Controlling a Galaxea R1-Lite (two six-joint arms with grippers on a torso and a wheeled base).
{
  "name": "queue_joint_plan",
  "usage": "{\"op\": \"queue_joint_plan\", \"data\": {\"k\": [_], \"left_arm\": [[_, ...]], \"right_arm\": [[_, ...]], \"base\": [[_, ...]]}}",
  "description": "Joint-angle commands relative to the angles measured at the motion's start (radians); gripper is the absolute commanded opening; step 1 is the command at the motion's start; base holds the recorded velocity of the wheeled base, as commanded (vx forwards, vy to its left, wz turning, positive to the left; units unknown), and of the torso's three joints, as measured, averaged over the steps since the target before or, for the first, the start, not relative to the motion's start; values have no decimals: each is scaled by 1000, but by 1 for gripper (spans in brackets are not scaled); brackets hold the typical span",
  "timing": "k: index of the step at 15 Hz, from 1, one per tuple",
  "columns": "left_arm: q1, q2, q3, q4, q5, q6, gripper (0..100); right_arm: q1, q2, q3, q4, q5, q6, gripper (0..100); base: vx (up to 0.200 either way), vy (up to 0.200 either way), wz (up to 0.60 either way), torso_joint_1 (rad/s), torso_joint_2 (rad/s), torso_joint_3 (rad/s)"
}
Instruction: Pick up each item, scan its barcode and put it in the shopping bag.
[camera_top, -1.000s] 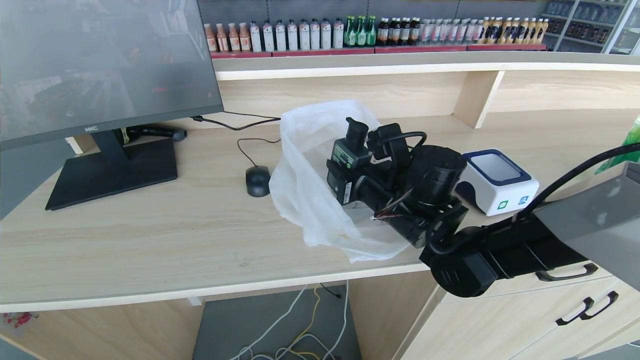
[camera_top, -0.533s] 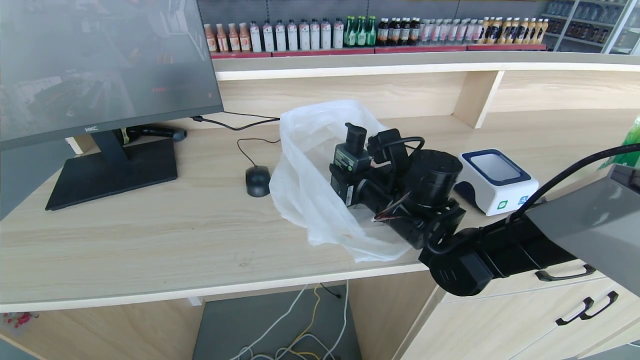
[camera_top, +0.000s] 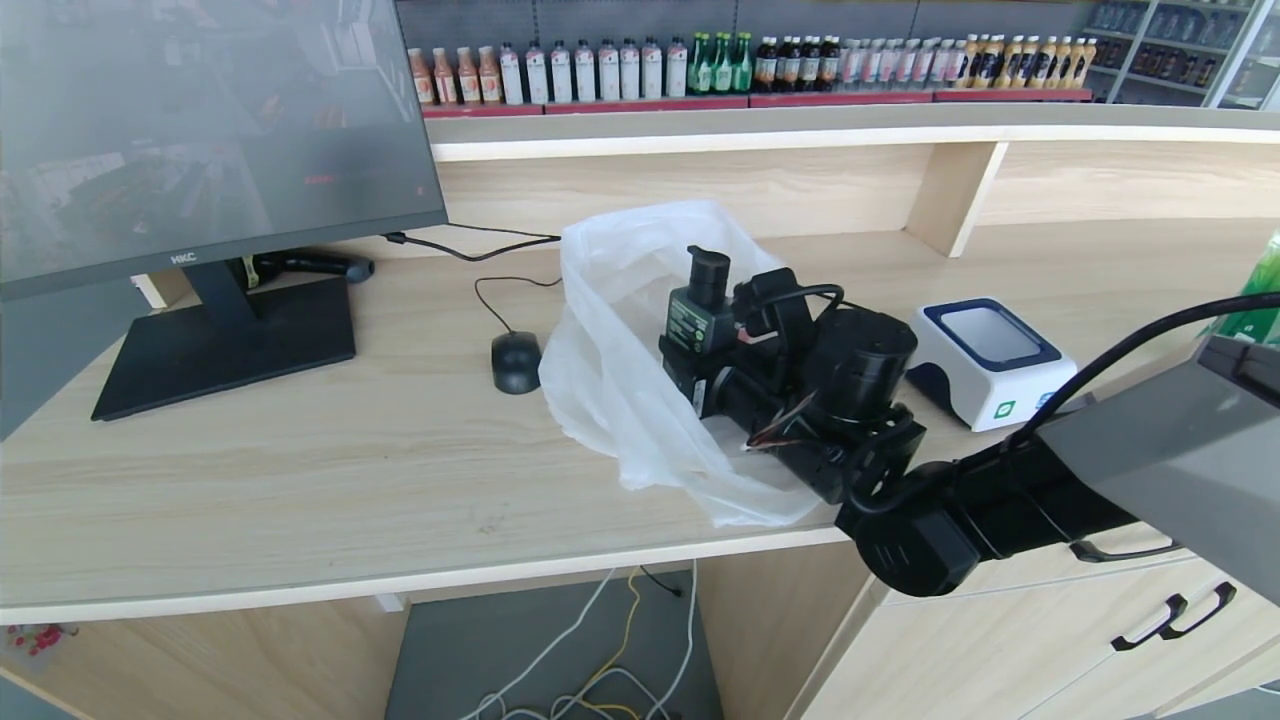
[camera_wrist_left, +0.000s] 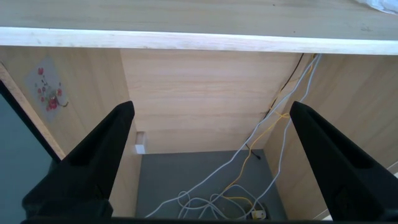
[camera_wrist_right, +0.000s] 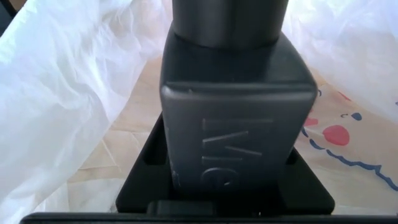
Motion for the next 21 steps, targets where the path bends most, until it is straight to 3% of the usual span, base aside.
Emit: {"op": "queue_joint_plan", "data": {"k": [1,5,6,16,21], "left_arm": [[0,0,0,0,0,0,100],[0,0,0,0,0,0,100],[0,0,0,0,0,0,100],[0,0,0,0,0,0,100],[0,0,0,0,0,0,100]], "right_arm": [[0,5,1,0,0,0,0],[-1,2,1,2,1,0,0],[0,2,3,2,1,3,100],[23,-145,115,-40,1,-2,100],[38,-254,306,-235,-6,-11,100]], "base": [[0,0,0,0,0,0],[0,0,0,0,0,0],[0,0,0,0,0,0],[0,0,0,0,0,0],[0,0,0,0,0,0]]}}
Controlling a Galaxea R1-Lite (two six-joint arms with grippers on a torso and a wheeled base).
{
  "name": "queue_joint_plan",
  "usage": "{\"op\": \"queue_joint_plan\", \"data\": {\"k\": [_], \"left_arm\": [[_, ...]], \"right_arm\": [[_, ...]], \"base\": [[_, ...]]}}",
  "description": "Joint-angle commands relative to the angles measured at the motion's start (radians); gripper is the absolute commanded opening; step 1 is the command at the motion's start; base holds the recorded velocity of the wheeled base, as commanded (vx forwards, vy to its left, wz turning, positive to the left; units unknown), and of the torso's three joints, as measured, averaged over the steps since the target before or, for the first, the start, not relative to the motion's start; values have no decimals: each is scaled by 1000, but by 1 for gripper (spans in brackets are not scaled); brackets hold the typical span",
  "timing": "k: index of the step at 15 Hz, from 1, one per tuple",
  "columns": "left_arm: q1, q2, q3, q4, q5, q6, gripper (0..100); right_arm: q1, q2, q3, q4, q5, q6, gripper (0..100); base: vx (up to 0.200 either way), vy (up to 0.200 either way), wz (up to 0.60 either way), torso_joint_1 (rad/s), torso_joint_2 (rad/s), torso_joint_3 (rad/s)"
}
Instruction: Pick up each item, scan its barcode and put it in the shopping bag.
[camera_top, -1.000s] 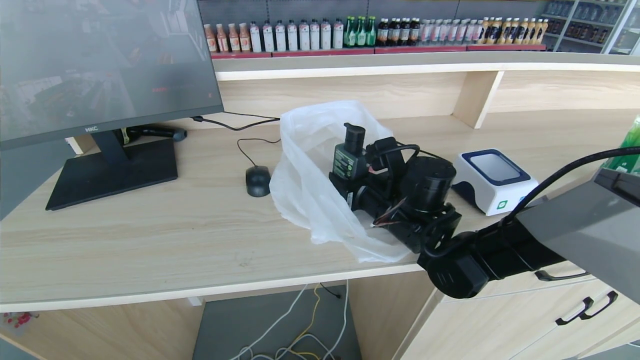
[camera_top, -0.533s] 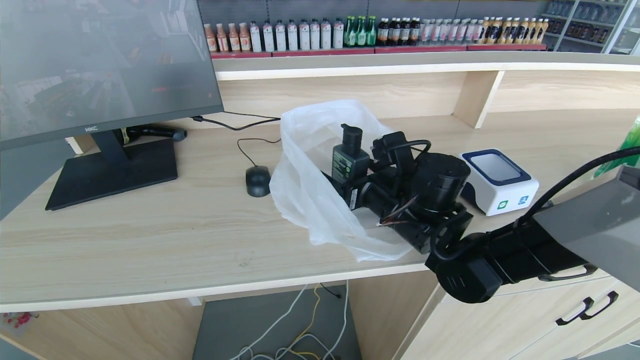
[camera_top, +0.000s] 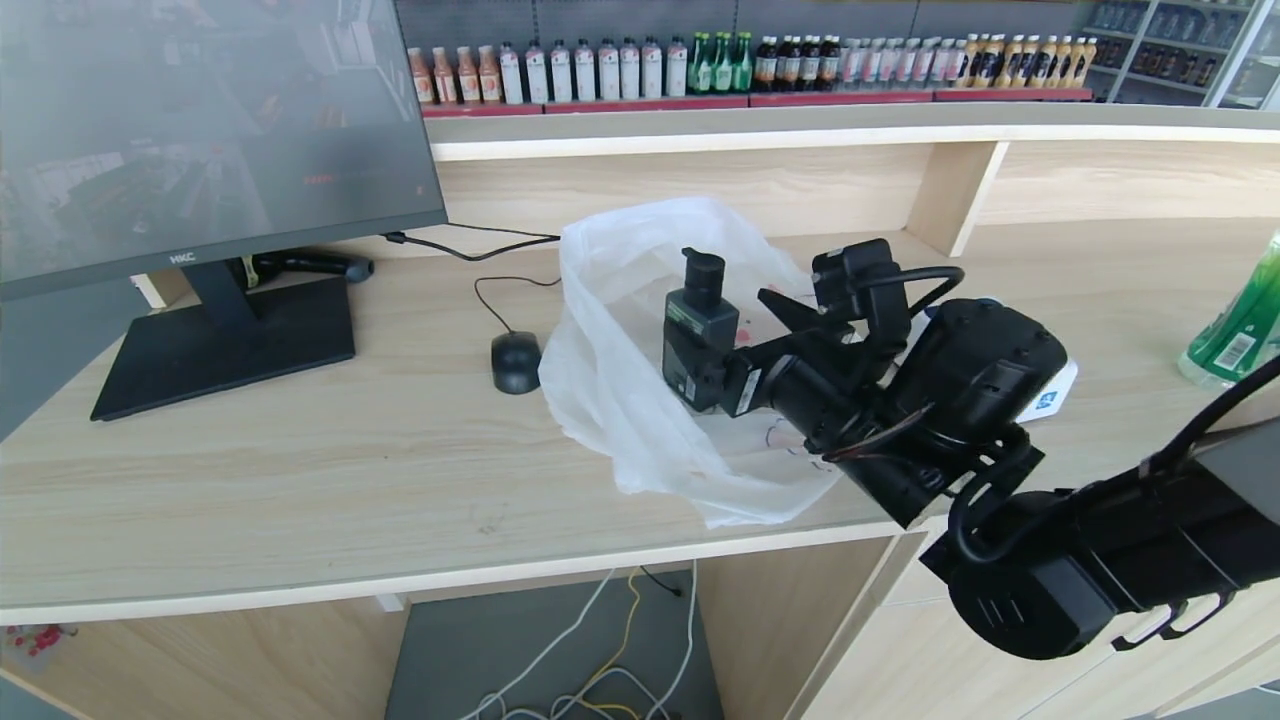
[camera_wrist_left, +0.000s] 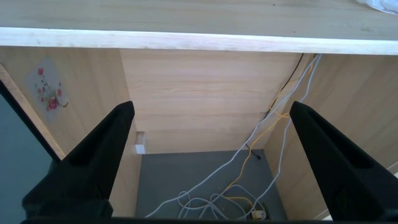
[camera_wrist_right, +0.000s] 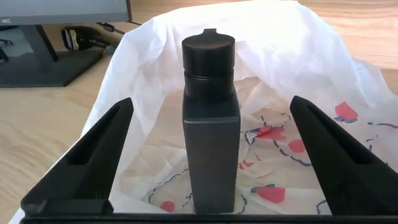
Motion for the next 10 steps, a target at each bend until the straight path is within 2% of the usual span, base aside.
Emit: {"op": "queue_joint_plan", "data": {"k": [1,5,7,10], "left_arm": [[0,0,0,-1,0,0,100],[-3,0,0,1,0,11,100],[0,0,0,1,0,9,100],[-2,1,0,1,0,8,100]], "right_arm": [[8,-110,111,-47,0,-6,100],[20,-237,311,-119,-1,-26,100],[34,-331,459,-133,-3,-28,100],[34,-397,528,-133,-1,-18,100]], "base": [[0,0,0,0,0,0],[0,0,0,0,0,0],[0,0,0,0,0,0],[0,0,0,0,0,0]]}}
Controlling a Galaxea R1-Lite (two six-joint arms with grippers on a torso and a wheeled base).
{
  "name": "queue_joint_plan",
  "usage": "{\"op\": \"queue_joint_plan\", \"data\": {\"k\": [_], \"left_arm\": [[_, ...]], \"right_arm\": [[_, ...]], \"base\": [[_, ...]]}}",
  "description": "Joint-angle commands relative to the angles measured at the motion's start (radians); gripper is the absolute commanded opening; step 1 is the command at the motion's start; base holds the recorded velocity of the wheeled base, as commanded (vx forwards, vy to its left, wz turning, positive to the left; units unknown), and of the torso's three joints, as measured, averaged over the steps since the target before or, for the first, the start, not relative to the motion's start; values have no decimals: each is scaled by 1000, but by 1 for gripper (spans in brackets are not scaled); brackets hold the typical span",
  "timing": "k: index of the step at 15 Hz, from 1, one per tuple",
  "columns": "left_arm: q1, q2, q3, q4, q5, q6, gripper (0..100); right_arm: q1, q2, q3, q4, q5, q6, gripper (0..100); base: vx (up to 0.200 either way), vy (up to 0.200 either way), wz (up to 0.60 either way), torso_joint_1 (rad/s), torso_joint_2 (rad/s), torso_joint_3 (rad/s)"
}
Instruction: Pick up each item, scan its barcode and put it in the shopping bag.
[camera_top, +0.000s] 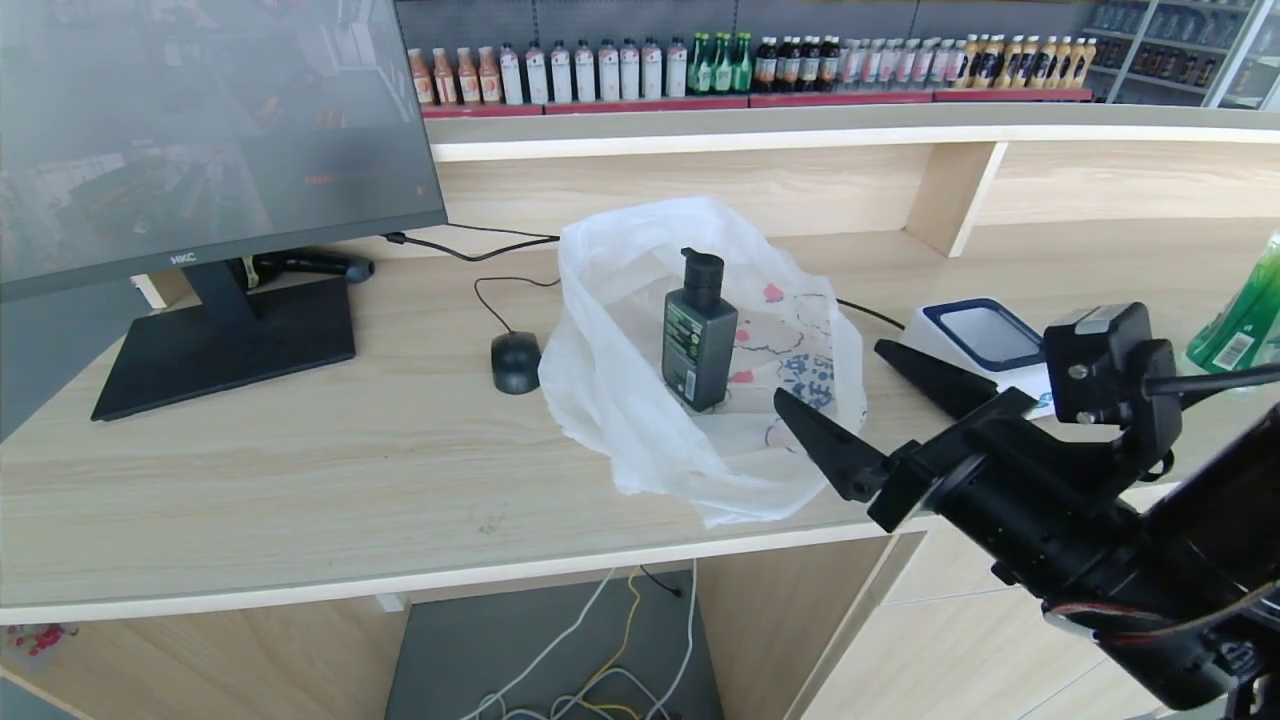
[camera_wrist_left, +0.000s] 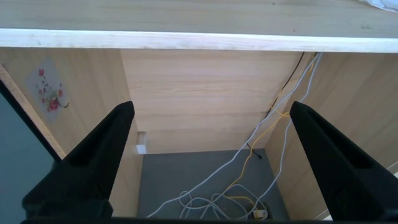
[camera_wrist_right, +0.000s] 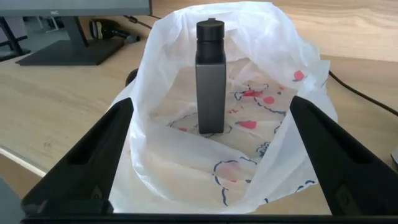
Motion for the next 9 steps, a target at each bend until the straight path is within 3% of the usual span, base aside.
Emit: {"op": "queue_joint_plan", "data": {"k": [1,4,7,9], "left_arm": [[-2,0,0,0,0,6,100],[-1,0,0,0,0,1,100],[1,0,0,-2,0,-11,100],[-1,0,0,-2,0,-11,100]], "right_arm": [[3,-65,56,-4,1,2,100],[3,-40,29,-29,6,18,100],[6,-36,56,-38,6,18,100],[6,-39,71,-49,9,19,100]], "base": [[0,0,0,0,0,0],[0,0,0,0,0,0],[-200,0,0,6,1,1],[0,0,0,0,0,0]]}}
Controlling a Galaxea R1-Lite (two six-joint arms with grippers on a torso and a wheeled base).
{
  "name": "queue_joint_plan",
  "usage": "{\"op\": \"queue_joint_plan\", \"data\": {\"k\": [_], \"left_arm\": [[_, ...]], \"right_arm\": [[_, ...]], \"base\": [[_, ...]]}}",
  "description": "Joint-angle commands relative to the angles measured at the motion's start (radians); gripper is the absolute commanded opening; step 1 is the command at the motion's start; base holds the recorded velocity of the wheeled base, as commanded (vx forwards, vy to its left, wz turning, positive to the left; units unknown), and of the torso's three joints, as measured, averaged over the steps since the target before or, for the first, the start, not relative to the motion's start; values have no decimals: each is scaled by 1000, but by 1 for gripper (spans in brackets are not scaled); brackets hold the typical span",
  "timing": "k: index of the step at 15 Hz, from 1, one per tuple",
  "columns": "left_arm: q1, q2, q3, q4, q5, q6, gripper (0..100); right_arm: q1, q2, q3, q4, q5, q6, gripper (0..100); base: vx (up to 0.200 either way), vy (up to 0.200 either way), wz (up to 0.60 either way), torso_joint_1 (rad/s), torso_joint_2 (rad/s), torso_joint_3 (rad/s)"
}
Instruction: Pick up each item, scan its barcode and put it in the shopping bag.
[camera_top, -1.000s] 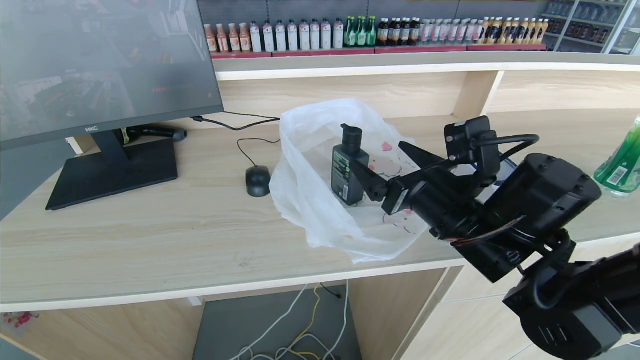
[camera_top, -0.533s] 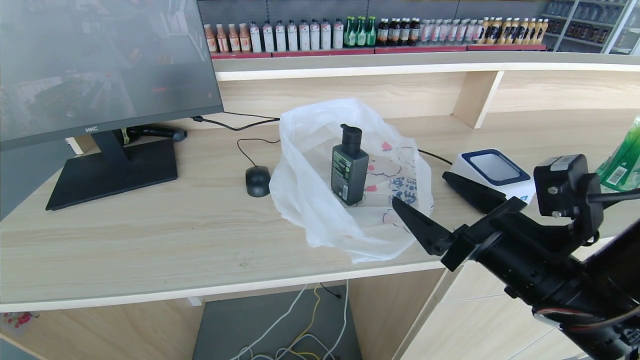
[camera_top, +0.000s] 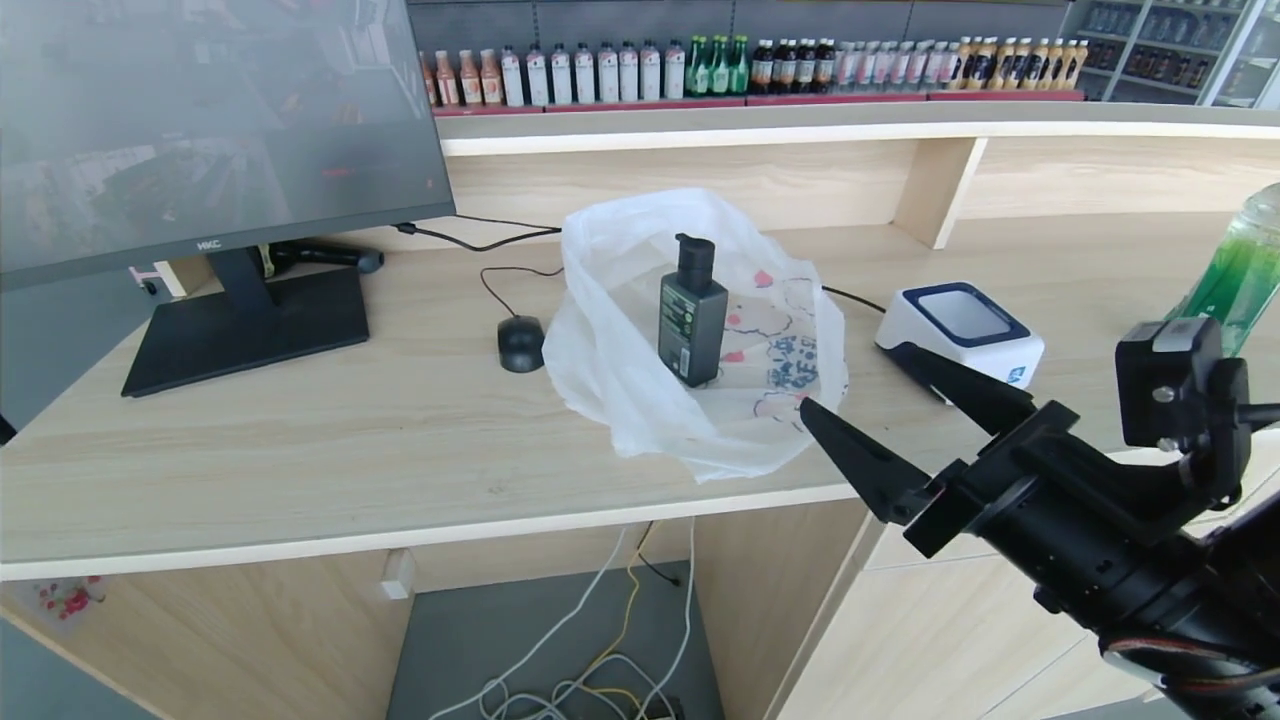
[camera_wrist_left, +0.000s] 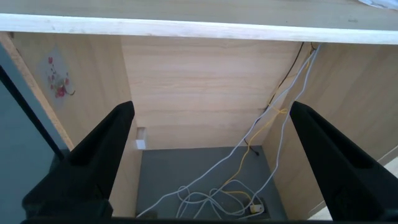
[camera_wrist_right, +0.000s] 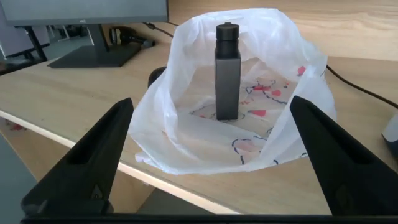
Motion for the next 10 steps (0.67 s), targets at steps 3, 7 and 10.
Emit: {"op": "queue_joint_plan", "data": {"k": [3,7,10], "left_arm": [[0,0,0,0,0,-2,100],[0,0,0,0,0,2,100],[0,0,0,0,0,-2,100]], "right_arm": [[0,-3,80,-9,15,1,100],[0,-7,74,-23,43,4,100],[0,-24,84,-23,43,4,100]], "base": [[0,0,0,0,0,0],[0,-100,0,0,0,0],[0,-200,0,4,1,-1]]}}
